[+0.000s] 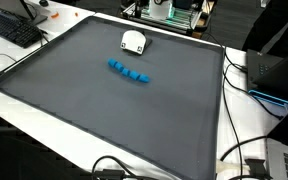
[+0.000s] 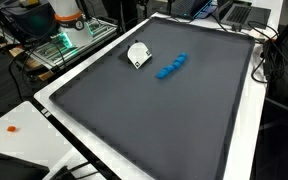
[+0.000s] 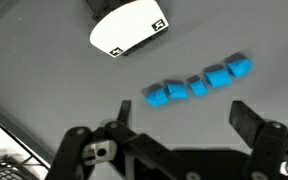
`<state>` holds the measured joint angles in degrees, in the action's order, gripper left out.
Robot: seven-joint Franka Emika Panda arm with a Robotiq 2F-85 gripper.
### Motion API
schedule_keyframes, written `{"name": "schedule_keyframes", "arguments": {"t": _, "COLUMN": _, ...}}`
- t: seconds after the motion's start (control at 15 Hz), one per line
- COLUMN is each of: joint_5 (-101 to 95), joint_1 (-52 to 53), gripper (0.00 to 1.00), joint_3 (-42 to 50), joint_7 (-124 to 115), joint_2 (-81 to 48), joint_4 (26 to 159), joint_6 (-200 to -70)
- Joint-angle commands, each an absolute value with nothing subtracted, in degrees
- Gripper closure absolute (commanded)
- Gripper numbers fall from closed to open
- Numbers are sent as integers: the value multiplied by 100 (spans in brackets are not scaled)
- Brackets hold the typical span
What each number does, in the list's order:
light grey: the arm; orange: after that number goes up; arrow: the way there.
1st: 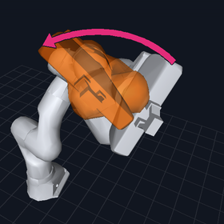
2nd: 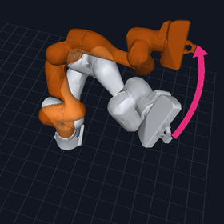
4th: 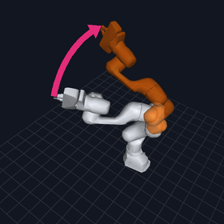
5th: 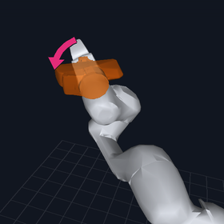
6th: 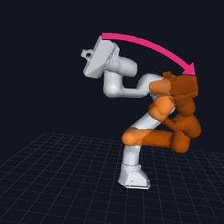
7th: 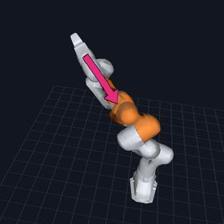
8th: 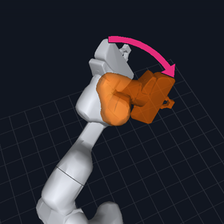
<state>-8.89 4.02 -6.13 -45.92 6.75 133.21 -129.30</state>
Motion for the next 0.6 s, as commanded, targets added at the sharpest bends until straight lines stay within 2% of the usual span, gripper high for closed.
{"name": "schedule_keyframes", "arguments": {"t": 0.0, "joint_5": -726, "joint_1": 498, "gripper": 0, "joint_3": -663, "joint_7": -3504, "joint_2": 675, "joint_4": 13334, "joint_6": -13188}}
{"name": "schedule_keyframes", "arguments": {"t": 0.27, "joint_5": -366, "joint_1": 602, "gripper": 0, "joint_3": -690, "joint_7": -2227, "joint_2": 611, "joint_4": 13338, "joint_6": -13541}}
{"name": "schedule_keyframes", "arguments": {"t": 0.53, "joint_5": -568, "joint_1": 510, "gripper": 0, "joint_3": -733, "joint_7": -2678, "joint_2": 638, "joint_4": 13297, "joint_6": -13396}}
